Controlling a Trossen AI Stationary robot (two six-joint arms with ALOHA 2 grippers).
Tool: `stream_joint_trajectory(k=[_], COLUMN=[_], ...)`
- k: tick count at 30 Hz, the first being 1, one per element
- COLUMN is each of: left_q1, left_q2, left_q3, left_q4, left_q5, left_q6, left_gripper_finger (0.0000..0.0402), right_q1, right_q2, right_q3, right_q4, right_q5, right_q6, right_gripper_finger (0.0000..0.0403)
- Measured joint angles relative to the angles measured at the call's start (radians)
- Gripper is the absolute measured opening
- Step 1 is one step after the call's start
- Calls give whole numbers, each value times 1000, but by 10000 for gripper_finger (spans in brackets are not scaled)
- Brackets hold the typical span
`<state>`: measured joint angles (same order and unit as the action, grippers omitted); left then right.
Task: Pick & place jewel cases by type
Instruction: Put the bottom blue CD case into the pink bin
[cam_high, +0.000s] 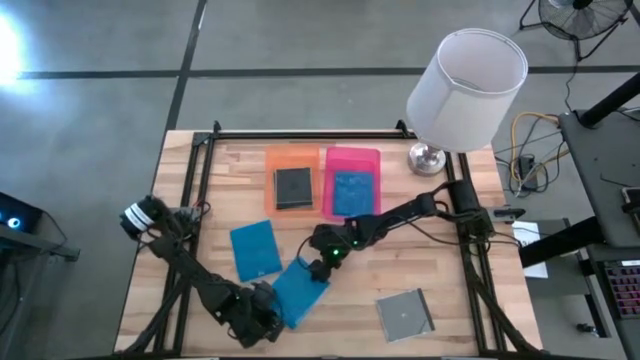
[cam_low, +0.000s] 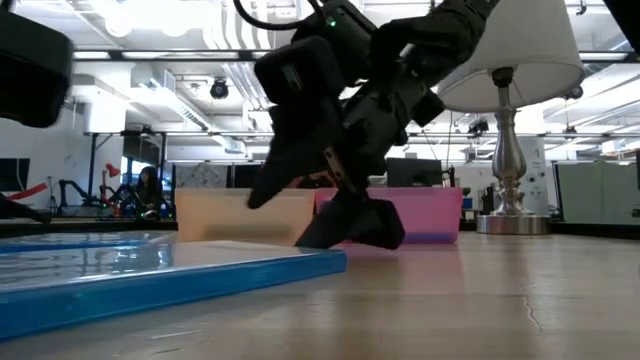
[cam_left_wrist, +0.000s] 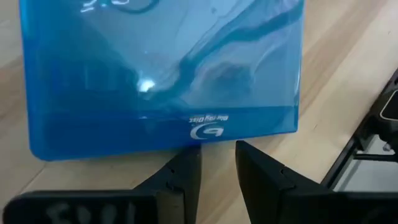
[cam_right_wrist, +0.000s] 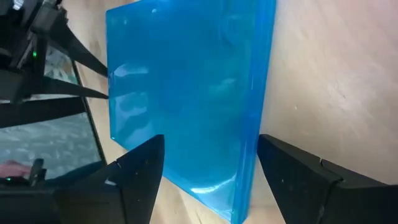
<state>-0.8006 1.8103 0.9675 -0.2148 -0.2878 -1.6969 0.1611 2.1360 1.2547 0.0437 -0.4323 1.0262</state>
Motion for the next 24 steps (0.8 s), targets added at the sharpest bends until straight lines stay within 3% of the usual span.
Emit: stream_joint_trajectory(k=[9,15,24], left_q1=[60,60,44], left_q2=[8,47,88], left_q3=[-3,-5,-7], left_q4=[14,10,23], left_q5=[80,102,105], left_q6=[130,135,98], left_gripper_finger=[87,87,87], right_q1=[8,12,25], right_q2=[8,-32,-35], right_q3=[75,89,54], right_q4=[-58,-117,-69], right_q5=[-37,-17,-170], right_q6=[-17,-58,-5], right_gripper_finger=[259,259,259])
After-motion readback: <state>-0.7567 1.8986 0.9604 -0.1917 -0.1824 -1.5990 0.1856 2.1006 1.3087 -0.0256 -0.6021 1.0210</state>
